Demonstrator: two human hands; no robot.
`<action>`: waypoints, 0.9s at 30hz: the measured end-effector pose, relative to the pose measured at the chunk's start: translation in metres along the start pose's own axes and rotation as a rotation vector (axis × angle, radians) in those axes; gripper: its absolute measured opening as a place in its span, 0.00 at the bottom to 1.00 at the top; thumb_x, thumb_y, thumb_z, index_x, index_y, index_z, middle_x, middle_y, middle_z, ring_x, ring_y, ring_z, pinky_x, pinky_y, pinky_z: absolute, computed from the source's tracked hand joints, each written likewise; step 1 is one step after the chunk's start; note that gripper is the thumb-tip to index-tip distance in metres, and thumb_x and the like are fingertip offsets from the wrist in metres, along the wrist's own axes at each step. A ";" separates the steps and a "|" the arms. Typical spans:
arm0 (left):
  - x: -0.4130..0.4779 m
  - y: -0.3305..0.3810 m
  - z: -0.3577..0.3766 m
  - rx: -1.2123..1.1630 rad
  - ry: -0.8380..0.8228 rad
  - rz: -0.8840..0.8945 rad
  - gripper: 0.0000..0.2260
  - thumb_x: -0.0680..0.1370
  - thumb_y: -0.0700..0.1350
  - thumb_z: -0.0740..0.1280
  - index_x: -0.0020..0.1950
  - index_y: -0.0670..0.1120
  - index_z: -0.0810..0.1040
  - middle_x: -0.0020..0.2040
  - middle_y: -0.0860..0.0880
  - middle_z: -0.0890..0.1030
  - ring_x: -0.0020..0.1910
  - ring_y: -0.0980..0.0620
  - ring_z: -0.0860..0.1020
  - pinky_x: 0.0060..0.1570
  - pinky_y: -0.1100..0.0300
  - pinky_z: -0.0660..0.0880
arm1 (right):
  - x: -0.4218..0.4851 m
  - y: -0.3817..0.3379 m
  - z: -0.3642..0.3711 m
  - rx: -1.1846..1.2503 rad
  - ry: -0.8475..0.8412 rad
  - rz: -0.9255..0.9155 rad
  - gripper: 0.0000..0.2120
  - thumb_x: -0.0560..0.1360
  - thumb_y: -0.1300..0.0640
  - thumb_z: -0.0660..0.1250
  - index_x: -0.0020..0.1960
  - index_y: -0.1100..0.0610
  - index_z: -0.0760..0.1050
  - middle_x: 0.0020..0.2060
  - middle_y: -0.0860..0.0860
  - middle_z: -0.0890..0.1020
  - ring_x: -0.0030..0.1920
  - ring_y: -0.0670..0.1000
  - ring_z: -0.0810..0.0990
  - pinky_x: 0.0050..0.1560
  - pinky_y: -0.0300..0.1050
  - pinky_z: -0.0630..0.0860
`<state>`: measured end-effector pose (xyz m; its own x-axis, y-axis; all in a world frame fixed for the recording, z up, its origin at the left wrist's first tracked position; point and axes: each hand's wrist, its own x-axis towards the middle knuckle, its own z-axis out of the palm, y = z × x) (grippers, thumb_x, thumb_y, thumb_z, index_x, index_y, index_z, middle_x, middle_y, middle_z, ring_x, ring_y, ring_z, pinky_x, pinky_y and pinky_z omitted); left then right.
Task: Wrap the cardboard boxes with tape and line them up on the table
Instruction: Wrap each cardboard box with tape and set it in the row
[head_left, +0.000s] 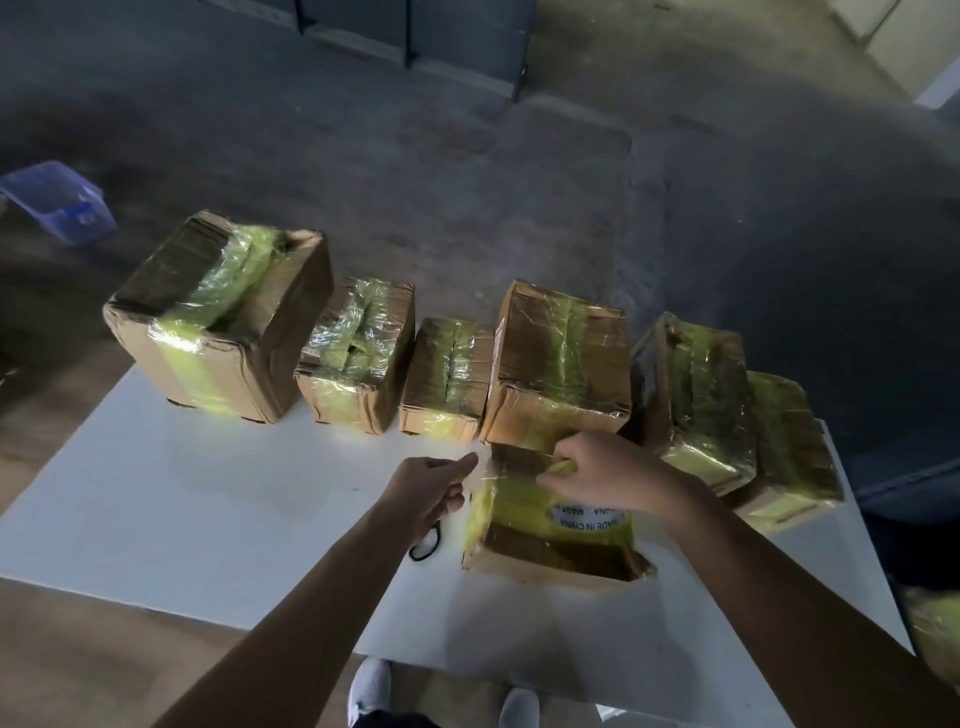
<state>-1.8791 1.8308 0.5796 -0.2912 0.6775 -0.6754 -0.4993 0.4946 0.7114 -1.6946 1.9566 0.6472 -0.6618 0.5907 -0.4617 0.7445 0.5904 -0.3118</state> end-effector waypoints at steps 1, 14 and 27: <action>0.002 -0.002 0.000 -0.001 0.018 -0.003 0.13 0.74 0.43 0.73 0.48 0.33 0.79 0.27 0.49 0.73 0.27 0.53 0.71 0.32 0.61 0.71 | 0.002 -0.003 0.001 -0.021 -0.003 0.012 0.20 0.73 0.37 0.64 0.38 0.54 0.75 0.29 0.48 0.74 0.27 0.47 0.71 0.28 0.42 0.65; 0.025 -0.034 0.003 0.024 0.120 -0.048 0.15 0.73 0.48 0.74 0.44 0.35 0.80 0.31 0.44 0.74 0.30 0.51 0.72 0.30 0.61 0.71 | 0.007 -0.025 0.013 -0.249 0.131 -0.001 0.20 0.74 0.41 0.64 0.32 0.55 0.72 0.24 0.47 0.71 0.25 0.48 0.72 0.26 0.40 0.63; 0.033 -0.064 0.024 0.174 0.138 -0.138 0.19 0.81 0.59 0.59 0.59 0.44 0.69 0.52 0.43 0.77 0.55 0.43 0.76 0.58 0.45 0.75 | 0.010 -0.022 0.033 -0.263 0.190 0.001 0.17 0.74 0.40 0.60 0.34 0.52 0.70 0.28 0.47 0.74 0.31 0.47 0.73 0.32 0.42 0.68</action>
<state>-1.8375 1.8348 0.5167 -0.3444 0.5224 -0.7801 -0.3980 0.6713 0.6253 -1.7150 1.9314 0.6223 -0.6841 0.6687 -0.2913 0.7132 0.6969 -0.0749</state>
